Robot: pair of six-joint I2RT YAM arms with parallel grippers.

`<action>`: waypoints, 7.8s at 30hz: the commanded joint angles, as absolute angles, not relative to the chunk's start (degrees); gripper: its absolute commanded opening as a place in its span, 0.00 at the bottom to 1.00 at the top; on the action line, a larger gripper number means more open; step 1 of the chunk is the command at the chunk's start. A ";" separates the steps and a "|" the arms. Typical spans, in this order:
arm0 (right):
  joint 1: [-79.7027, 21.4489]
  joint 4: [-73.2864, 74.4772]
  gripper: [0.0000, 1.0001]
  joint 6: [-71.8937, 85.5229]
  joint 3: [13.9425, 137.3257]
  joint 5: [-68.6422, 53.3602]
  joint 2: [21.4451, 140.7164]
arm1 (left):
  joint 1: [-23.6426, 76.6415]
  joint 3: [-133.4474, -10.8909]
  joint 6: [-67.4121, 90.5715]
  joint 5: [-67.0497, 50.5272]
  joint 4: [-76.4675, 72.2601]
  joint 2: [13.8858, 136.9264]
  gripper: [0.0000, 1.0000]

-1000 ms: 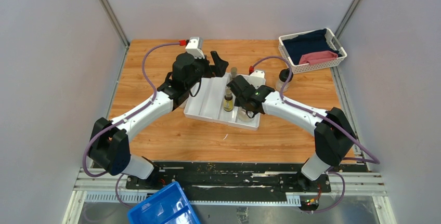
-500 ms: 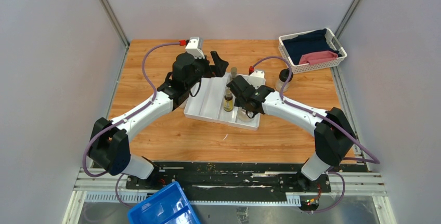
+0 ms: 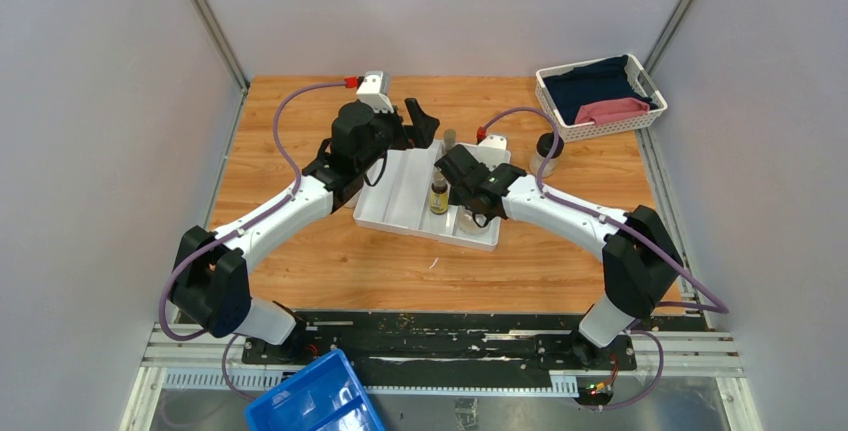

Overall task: Organize the condiment bottles
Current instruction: Place the bottle in the storage box, then pick up the bottle from the center of the board.

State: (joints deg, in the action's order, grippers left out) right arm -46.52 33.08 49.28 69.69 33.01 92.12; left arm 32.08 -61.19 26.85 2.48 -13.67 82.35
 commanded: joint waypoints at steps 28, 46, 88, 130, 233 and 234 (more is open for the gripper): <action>-48.16 35.30 0.88 45.79 75.17 36.19 90.32 | 32.78 -61.55 26.85 2.82 -14.16 83.31 1.00; -32.81 33.77 0.87 33.57 72.30 39.56 78.42 | 31.59 -67.67 27.24 5.04 -9.15 85.92 1.00; -11.92 27.27 0.89 25.77 84.14 24.52 101.81 | 26.64 -73.07 26.99 1.41 -7.67 95.05 1.00; -10.11 25.22 0.00 27.52 84.27 20.64 105.37 | 26.37 -72.27 27.29 0.78 -8.15 96.32 1.00; -30.00 28.63 0.00 14.24 97.75 20.50 90.52 | 26.46 -61.87 28.31 10.19 -8.72 78.17 1.00; -30.77 28.05 0.00 13.63 98.01 20.02 90.34 | 26.46 -61.14 28.64 10.74 -9.09 77.28 1.00</action>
State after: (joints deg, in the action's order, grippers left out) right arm -27.20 30.39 18.33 95.33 19.68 92.60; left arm 26.70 -63.79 27.90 7.07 -7.88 80.38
